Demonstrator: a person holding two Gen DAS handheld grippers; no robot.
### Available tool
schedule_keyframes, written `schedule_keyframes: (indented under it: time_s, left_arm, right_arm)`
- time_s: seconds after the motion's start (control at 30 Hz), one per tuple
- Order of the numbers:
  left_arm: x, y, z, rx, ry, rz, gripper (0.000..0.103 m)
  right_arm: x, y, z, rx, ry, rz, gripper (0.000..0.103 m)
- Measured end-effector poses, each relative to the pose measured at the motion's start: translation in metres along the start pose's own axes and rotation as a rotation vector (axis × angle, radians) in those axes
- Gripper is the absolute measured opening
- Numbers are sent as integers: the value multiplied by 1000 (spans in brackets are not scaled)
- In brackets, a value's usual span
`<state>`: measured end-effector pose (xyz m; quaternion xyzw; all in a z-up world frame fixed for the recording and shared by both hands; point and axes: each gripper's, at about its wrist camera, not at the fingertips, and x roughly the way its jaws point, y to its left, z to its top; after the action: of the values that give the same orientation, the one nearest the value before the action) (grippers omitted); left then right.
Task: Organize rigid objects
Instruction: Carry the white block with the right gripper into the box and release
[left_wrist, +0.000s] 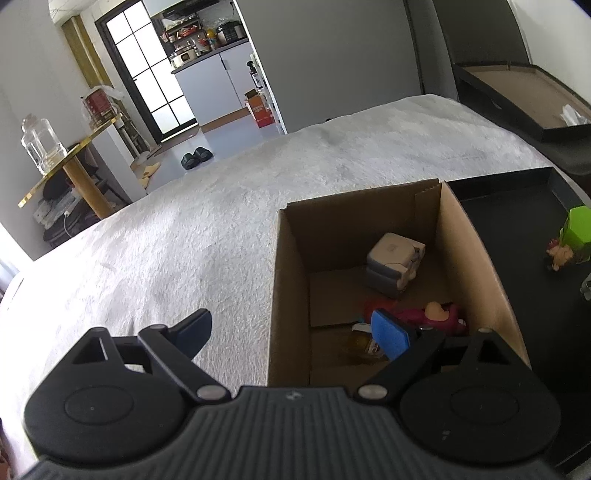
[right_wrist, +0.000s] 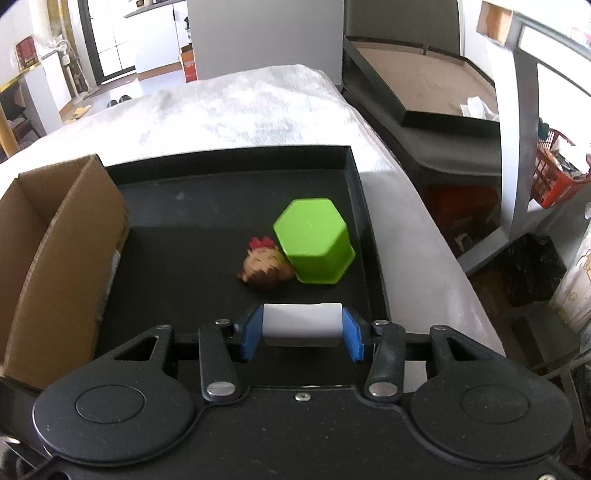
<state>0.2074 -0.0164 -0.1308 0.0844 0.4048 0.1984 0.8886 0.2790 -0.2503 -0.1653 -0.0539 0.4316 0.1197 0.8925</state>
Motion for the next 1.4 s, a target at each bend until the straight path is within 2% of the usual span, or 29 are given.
schedule_keyframes:
  time_s: [0.23,0.37,0.47,0.77,0.87,0.93,1.07,1.13,1.37,1.4]
  left_arm:
    - [-5,10,-4,-16,-3,-29,92]
    - [-8,16,-6,-47,-10,-20,92]
    - [-11,15,-8,-30,-28,-12,92]
    - [-16,21,-15,-52,-40,-92,88]
    - [-14,24,-17,-55,-28,-105,78]
    - [-11,26,-19,-59,-19,-117,66]
    - [-9,33,-23,-78,-22,-128,59]
    - [-7,36,-23,-90,-22,-129,47]
    - [5,42,-26,-105,8,-191,22]
    - [6,42,-27,-105,14,-197,16]
  right_arm:
    - [-22,20,5,-17,-47,17,45]
    - [-33,34,9,-42,-73,40,45]
    - [-40,43,12,-56,-92,58,45]
    - [-59,75,17,-103,-131,109,45]
    - [-63,86,21,-119,-141,124,45]
    - [-66,93,23,-126,-148,132,45]
    - [-70,107,28,-141,-159,149,45]
    - [-70,114,29,-150,-167,159,45]
    - [-62,139,36,-193,-161,175,45]
    - [-61,142,37,-196,-160,180,45]
